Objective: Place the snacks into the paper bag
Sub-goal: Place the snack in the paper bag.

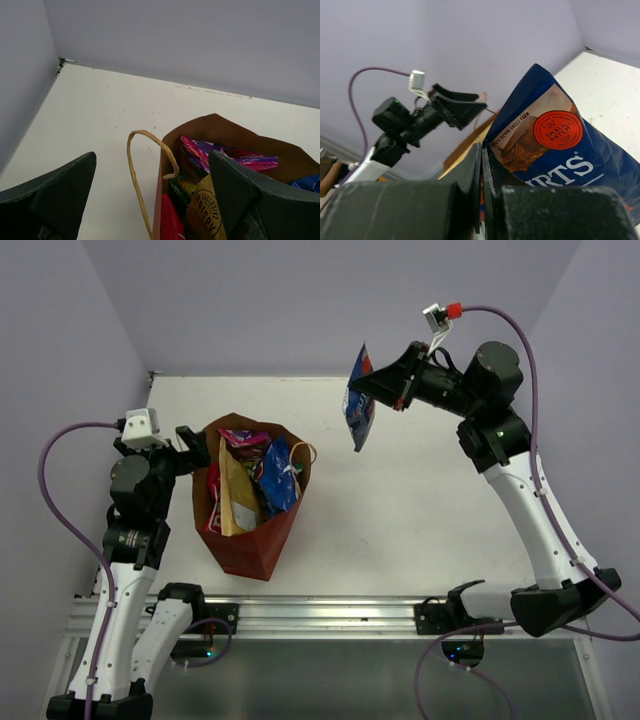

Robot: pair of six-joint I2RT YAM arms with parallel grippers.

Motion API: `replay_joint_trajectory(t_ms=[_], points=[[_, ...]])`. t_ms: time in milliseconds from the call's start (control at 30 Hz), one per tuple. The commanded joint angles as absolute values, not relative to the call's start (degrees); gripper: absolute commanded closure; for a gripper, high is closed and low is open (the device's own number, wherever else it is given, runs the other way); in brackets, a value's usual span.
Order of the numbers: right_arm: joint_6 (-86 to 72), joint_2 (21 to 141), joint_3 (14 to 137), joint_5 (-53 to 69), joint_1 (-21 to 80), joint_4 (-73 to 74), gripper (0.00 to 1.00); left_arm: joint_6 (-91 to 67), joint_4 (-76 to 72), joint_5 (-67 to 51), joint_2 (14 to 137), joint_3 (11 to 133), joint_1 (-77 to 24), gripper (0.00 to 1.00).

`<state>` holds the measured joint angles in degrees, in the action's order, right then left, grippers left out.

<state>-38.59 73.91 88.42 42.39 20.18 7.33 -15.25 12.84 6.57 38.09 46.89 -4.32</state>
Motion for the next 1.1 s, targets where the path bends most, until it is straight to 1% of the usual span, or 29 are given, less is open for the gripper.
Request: replay_joint_trajectory(t_ms=[0, 100, 367, 767, 900, 1067], points=[[-41.4, 75.4, 95.61, 45.53, 23.19, 0.88, 1.0, -14.33, 9.23, 6.33, 37.71, 46.23, -4.75, 0.02], [-41.48, 78.13, 99.48, 45.7, 27.32, 0.44, 1.0, -14.33, 9.32, 6.42, 37.53, 46.32, -4.66, 0.02], [-44.91, 84.28, 106.43, 46.84, 33.66, -4.22, 1.0, -14.33, 9.49, 7.03, 37.18, 46.41, -4.75, 0.03], [-47.46, 91.31, 107.67, 45.7, 42.1, -7.56, 1.0, -14.68, 9.67, 8.09, 36.3, 46.41, -4.75, 0.02], [-47.64, 92.72, 108.28, 44.83, 44.81, -7.65, 1.0, -15.2, 10.46, 10.28, 35.77, 46.76, -4.75, 0.02], [-47.46, 96.32, 111.08, 44.12, 48.33, -6.86, 1.0, -16.61, 13.27, 19.59, 34.81, 47.63, -4.66, 0.02]])
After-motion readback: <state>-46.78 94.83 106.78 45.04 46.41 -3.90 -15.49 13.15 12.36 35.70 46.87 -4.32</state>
